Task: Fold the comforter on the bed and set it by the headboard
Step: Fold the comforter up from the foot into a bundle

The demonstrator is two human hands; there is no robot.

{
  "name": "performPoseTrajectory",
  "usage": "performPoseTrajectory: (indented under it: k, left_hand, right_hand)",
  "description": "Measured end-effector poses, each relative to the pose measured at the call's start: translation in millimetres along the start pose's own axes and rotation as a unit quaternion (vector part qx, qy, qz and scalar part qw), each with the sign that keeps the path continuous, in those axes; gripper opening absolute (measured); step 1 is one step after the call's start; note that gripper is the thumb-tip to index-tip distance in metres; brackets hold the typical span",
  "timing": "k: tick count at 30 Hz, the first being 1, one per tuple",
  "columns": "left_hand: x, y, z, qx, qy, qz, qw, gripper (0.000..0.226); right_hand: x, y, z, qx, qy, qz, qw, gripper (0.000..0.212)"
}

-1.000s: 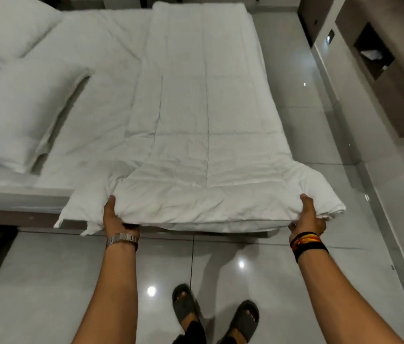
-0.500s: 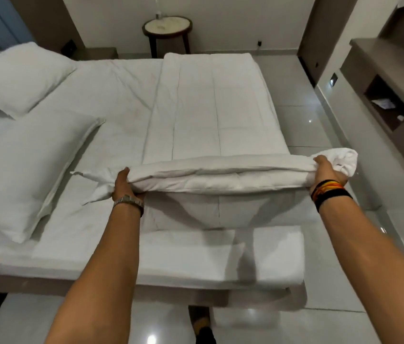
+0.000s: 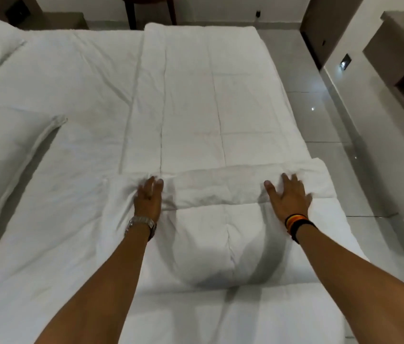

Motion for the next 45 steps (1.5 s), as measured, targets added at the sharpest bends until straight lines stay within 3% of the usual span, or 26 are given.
performPoseTrajectory:
  k: [2,5,9,12,16,19,21,24,28,34,39,45]
  left_hand:
    - [-19.3,-16.3,10.0,-0.081,0.052,0.201,0.975,0.075]
    - [-42.6,-37.1,34.4,-0.142,0.122,0.317,0.930,0.079]
    - [-56.5,-53.2,55.8,-0.156,0.146,0.370,0.904,0.079]
    - [-52.6,-51.9,38.1,-0.127,0.121,0.361,0.916,0.082]
    - [-43.1,-69.1,-40.5,-0.136,0.074,0.361,0.920,0.080]
    - [-46.8,-96.3,-97.5,-0.130,0.056,0.376,0.916,0.078]
    - [-48.5,-107.3,-125.7,-0.048,0.106,0.320,0.940,0.081]
    - [-50.2,-108.1,-147.6,0.142,0.184,0.147,0.961,0.097]
    - [-51.3,-102.5,-154.9,0.341,0.209,-0.090,0.912,0.097]
    - [-57.2,-120.9,-136.5,0.312,0.206,-0.285,0.883,0.119]
    - [-60.5,-138.4,-134.1,0.212,0.230,-0.328,0.892,0.120]
    - [-37.2,-111.1,-141.6,0.196,0.228,-0.348,0.888,0.117]
  right_hand:
    - [-21.1,13.2,9.3,0.008,0.001,-0.072,0.997,0.084]
    - [-56.6,32.0,19.7,0.016,0.006,-0.124,0.992,0.084]
    - [-76.7,42.8,32.8,0.011,-0.023,-0.129,0.991,0.085]
    - [-57.5,43.6,16.5,0.034,-0.038,-0.080,0.995,0.088]
    - [-18.3,41.1,-53.9,0.112,-0.083,-0.062,0.988,0.087]
    - [-7.2,54.6,-105.7,0.081,-0.089,-0.066,0.991,0.085]
    - [-5.4,63.6,-133.8,-0.004,-0.029,-0.021,0.999,0.087]
    - [-5.9,66.7,-156.1,-0.131,0.074,0.093,0.984,0.089]
    - [-5.4,73.7,-159.5,-0.300,0.152,0.254,0.907,0.094]
    - [-28.6,94.2,-150.7,-0.289,0.200,0.321,0.879,0.109]
    - [-46.2,111.6,-143.3,-0.272,0.277,0.344,0.855,0.110]
    - [-18.4,92.3,-140.7,-0.267,0.329,0.376,0.824,0.093]
Point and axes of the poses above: each hand's wrist, its own z-axis towards the middle knuckle, its own x-axis out of the back of the hand, y = z × x, the point moved 1 cm from there along z, towards the middle knuckle, and after that the axes turned 15 degrees about x, right-handed, at the moved point
